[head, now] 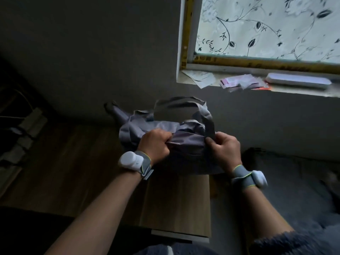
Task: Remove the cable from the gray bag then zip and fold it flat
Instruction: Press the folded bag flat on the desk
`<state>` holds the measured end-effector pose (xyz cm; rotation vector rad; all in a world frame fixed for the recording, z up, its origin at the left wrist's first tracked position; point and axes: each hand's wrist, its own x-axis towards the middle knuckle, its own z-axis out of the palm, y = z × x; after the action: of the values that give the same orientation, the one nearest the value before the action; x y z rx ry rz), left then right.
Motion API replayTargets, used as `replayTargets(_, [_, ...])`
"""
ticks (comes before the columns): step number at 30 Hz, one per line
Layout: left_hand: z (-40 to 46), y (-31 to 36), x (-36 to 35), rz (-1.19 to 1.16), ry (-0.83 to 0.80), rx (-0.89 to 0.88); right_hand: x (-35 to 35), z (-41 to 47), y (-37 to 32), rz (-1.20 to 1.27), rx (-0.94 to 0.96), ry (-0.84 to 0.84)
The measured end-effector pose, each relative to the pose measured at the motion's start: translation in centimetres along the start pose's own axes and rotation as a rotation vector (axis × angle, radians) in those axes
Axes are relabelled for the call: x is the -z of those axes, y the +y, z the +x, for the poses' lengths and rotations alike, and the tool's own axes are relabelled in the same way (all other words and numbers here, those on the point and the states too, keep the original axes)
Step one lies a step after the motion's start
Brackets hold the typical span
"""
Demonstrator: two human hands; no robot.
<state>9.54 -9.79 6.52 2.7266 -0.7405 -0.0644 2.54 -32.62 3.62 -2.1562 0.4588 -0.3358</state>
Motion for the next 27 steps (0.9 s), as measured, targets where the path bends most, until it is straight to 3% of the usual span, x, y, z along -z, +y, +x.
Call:
replayTargets(3, [-0.8, 0.3, -1.1, -0.036, -0.118, 0.046, -1.0, -1.1, 0.3, -0.026, -0.088, -0.029])
replayTargets(6, [-1.9, 0.7, -1.9, -0.106, -0.022, 0.016, -2.4, -2.7, -0.4, 0.041, -0.048, -0.133])
replayTargets(8, [-1.8, 0.6, -1.4, -0.17, 0.174, -0.04, -3.9, -4.1, -1.4, -0.008, 0.107, -0.424])
replayTargets(10, [-1.2, 0.2, -0.7, -0.184, 0.307, -0.059, -5.8, -5.9, -1.9, -0.225, 0.194, -0.811])
replayTargets(12, [-1.2, 0.0, -1.4, -0.139, 0.153, -0.058, -7.8, -7.6, -0.7, -0.488, 0.246, -1.019])
replayTargets(16, [-5.0, -0.3, -6.6, 0.014, -0.493, 0.007, -8.9, -8.7, 1.5, -0.738, 0.222, -1.007])
replayTargets(18, [-7.2, -1.0, -9.1, 0.032, -0.64, 0.037, -9.1, -8.1, 1.9, -0.742, 0.249, -0.935])
replayTargets(20, [-8.6, -1.3, -10.7, 0.106, -0.655, -0.026, -9.3, -7.6, 2.1, -0.789, 0.298, -0.915])
replayTargets(22, [-9.3, -1.3, -11.8, 0.185, -0.611, -0.124, -9.1, -7.4, 2.8, -0.908, 0.286, -0.998])
replayTargets(25, [-9.8, -1.7, -12.8, 0.222, -0.531, -0.176, -8.1, -7.5, 5.2, -1.094, 0.163, -1.14])
replayTargets(27, [-10.5, -2.5, -13.3, 0.21, -0.504, -0.167, -7.1, -7.5, 6.8, -1.123, 0.07, -1.102])
